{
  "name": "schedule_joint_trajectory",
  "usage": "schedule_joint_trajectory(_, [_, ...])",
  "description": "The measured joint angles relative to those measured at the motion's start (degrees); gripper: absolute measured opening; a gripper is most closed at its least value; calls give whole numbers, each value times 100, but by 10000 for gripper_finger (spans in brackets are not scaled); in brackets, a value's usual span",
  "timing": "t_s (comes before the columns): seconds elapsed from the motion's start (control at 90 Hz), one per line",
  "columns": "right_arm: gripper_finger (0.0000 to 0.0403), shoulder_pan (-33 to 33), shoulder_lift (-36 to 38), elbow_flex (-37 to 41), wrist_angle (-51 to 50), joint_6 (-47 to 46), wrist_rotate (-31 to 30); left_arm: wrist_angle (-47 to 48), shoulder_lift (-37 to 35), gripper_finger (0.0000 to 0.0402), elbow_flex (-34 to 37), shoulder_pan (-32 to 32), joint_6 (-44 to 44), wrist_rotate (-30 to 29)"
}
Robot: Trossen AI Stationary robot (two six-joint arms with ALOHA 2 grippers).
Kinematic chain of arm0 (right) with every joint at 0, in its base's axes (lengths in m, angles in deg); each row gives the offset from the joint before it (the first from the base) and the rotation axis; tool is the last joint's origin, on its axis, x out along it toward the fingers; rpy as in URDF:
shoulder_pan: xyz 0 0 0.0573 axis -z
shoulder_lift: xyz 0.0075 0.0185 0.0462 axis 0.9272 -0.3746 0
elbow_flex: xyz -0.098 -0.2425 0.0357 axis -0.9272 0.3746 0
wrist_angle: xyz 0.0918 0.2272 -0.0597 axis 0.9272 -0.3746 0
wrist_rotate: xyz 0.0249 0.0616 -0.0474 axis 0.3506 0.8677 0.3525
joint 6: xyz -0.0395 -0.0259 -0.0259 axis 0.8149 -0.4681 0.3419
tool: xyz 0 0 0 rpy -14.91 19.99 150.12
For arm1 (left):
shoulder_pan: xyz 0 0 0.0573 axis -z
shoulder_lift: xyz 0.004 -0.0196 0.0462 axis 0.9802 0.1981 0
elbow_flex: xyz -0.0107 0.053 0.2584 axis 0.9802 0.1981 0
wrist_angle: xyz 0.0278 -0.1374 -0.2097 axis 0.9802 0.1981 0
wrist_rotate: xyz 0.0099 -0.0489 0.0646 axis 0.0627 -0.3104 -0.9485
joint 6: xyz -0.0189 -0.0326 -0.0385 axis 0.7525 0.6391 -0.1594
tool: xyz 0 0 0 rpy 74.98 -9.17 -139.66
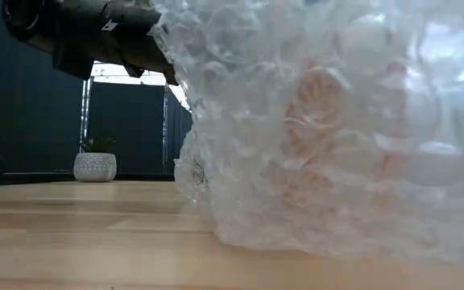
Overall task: Wrap mug
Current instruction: Wrap the orange patterned mug with the transparent bubble wrap
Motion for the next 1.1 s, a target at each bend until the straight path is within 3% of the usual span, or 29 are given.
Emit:
schedule_joint_trajectory(0.078, [192,-26,-4,511,271,-227,271,-4,2,0,4,0,0,31])
schedule_joint_trajectory(0.289, [192,-83,9,1824,1740,-930,245,-13,2,0,4,0,2,45])
schedule_joint_trajectory(0.5, [192,67,18,2482,3001,-925,369,-111,9,0,11,2,2,53])
schedule_joint_trajectory(0.744, [192,199,37,2073,2378,-453,947,-111,9,0,13,2,0,54])
schedule_joint_trajectory(1.1, [192,109,403,475,708,39,977,-109,9,0,9,2,-4,56])
